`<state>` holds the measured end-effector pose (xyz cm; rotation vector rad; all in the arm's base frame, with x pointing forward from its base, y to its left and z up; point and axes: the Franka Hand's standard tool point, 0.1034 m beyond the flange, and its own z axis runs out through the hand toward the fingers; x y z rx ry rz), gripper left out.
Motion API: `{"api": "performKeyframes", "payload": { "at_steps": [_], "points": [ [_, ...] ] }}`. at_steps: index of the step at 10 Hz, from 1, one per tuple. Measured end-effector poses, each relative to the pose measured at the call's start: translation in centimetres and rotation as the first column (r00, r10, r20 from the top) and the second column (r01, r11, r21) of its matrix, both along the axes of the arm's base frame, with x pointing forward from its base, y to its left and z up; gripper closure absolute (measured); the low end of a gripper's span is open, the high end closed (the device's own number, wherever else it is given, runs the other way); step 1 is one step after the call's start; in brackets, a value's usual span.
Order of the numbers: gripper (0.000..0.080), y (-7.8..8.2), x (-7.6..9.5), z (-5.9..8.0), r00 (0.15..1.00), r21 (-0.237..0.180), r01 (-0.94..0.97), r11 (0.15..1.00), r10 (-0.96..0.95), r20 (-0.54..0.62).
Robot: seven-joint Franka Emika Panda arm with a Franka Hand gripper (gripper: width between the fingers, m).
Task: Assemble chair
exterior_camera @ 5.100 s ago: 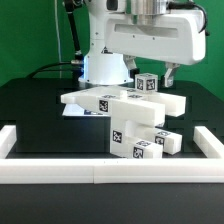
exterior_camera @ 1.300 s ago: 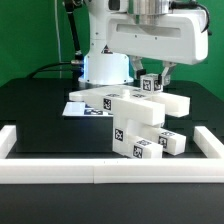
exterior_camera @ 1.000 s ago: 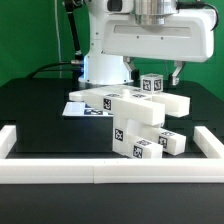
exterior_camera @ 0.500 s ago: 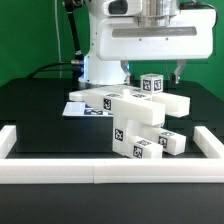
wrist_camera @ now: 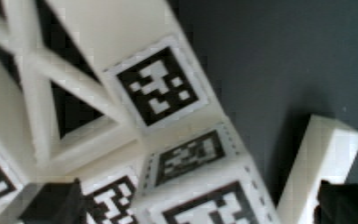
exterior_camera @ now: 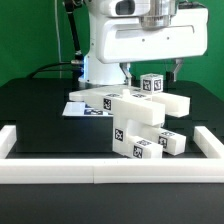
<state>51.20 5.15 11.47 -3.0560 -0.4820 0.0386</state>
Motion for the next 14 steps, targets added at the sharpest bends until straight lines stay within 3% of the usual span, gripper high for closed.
{"api": "performKeyframes", "payload": {
  "at_steps": [3,4,5,6,10,14],
  "points": [
    [0.0181,-0.02,0.00,0.00,0.999,0.001,-0.038,0.999,0.038,0.002],
    [0.0360,-0.02,0.00,0.00,0.999,0.001,-0.034,0.999,0.034,0.001],
    [0.0360,-0.02,0.00,0.00,1.000,0.000,-0.019,1.000,0.019,0.001],
    [0.0514,-0.02,-0.01,-0.01,1.000,0.000,-0.004,1.000,0.004,0.000],
    [0.0513,0.00,-0.02,-0.03,0.966,-0.010,0.258,0.966,-0.258,-0.011],
    [0.0512,0.07,-0.02,-0.04,0.857,-0.022,0.515,0.857,-0.515,-0.019]
  ]
}}
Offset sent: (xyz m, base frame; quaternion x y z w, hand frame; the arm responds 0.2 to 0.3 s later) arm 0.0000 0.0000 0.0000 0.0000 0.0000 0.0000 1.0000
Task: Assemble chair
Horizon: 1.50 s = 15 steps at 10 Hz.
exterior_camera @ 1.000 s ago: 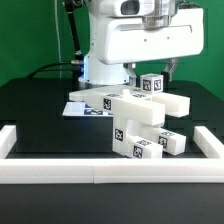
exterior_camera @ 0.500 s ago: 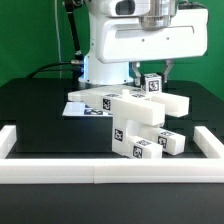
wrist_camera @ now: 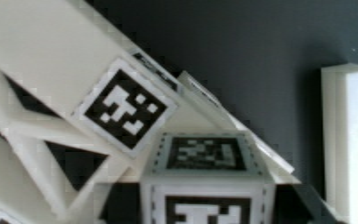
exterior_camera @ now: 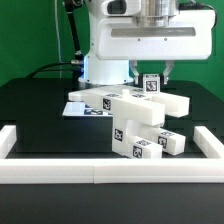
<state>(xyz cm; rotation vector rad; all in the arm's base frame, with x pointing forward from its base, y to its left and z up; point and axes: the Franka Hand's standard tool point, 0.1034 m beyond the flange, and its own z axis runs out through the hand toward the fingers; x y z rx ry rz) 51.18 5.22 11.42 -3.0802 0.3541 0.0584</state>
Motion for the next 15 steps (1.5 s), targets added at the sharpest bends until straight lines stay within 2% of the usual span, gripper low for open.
{"api": "performKeyframes", "payload": {
  "at_steps": [2,6,12,13,15],
  "points": [
    [0.0512,0.03,0.00,-0.01,0.994,-0.004,0.107,0.994,-0.107,-0.005],
    [0.0512,0.19,-0.03,-0.03,0.917,-0.012,0.398,0.917,-0.398,-0.017],
    [0.0511,0.51,-0.05,-0.05,0.725,-0.021,0.687,0.726,-0.687,-0.035],
    [0.0511,0.63,-0.06,-0.06,0.648,-0.026,0.760,0.649,-0.760,-0.039],
    [0.0511,0.68,-0.07,-0.07,0.617,-0.029,0.785,0.618,-0.786,-0.040]
  ]
}}
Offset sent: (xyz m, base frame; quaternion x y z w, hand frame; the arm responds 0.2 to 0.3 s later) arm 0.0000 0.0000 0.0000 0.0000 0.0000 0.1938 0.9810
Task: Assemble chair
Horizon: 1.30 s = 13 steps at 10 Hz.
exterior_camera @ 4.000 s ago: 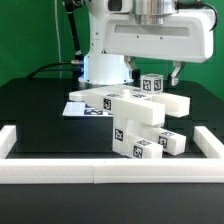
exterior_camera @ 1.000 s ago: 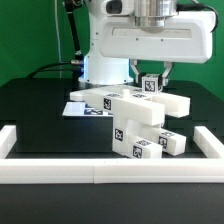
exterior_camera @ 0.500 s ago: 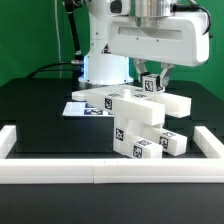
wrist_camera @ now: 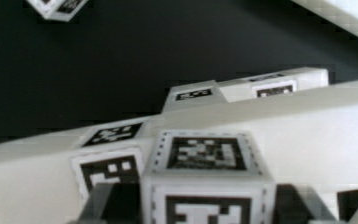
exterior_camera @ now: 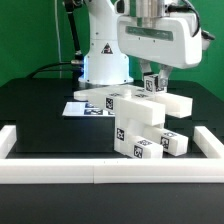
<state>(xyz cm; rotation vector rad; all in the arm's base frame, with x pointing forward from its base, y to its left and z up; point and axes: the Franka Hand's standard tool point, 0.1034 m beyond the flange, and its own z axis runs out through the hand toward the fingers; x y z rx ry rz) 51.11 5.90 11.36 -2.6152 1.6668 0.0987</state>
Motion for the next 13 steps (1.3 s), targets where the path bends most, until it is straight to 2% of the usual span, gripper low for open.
{"api": "performKeyframes", "payload": {
  "at_steps": [1,2,3,4,6,8,10,13],
  "points": [
    [0.0356,0.1,0.0,0.0,0.999,-0.001,-0.037,0.999,0.037,-0.002],
    [0.0356,0.4,0.0,0.1,0.998,0.000,-0.070,0.998,0.070,-0.001],
    [0.0203,0.7,0.0,0.1,0.997,0.000,-0.081,0.997,0.081,0.000],
    [0.0166,1.0,0.0,0.1,0.987,0.001,-0.158,0.987,0.158,0.010],
    [0.0153,1.3,0.0,0.1,0.936,0.004,-0.352,0.936,0.352,0.026],
    [0.0151,1.4,0.0,0.1,0.850,0.004,-0.526,0.851,0.525,0.041],
    [0.0151,1.3,0.0,0.1,0.775,0.003,-0.631,0.776,0.630,0.050],
    [0.0151,1.2,0.0,0.1,0.592,-0.004,-0.805,0.594,0.803,0.067]
  ]
}}
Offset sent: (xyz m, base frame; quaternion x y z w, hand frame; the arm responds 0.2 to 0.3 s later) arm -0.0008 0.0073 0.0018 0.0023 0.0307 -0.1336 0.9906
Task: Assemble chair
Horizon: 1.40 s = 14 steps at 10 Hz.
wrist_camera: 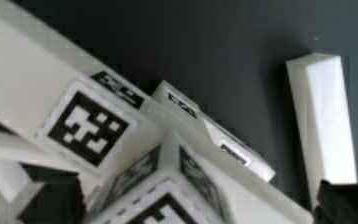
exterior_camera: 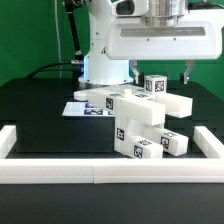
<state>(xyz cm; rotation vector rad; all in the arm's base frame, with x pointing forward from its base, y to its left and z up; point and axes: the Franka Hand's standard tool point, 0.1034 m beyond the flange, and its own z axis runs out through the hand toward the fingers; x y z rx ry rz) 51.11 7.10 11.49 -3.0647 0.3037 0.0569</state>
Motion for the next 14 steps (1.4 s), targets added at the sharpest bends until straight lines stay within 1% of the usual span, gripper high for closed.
{"api": "performKeyframes", "payload": {
  "at_steps": [2,4,6,7,8,9,10,11,14],
  "points": [
    [0.0151,-0.04,0.00,0.00,0.994,0.003,-0.110,0.994,0.110,0.007],
    [0.0151,-0.09,0.01,0.00,0.966,0.005,-0.257,0.966,0.257,0.018],
    [0.0151,-0.25,0.03,0.00,0.916,0.005,-0.400,0.916,0.400,0.028],
    [0.0151,-0.33,0.04,-0.01,0.901,0.005,-0.433,0.901,0.432,0.030],
    [0.0267,-0.33,0.04,-0.01,0.902,0.005,-0.431,0.902,0.431,0.030],
    [0.0400,-0.33,0.03,-0.02,0.902,0.005,-0.430,0.903,0.430,0.030],
    [0.0400,-0.34,0.03,-0.02,0.902,0.005,-0.430,0.903,0.430,0.030],
    [0.0513,-0.34,0.03,-0.02,0.902,0.005,-0.430,0.903,0.430,0.030],
    [0.0513,-0.34,0.03,-0.02,0.911,0.005,-0.412,0.911,0.412,0.029]
  ]
}}
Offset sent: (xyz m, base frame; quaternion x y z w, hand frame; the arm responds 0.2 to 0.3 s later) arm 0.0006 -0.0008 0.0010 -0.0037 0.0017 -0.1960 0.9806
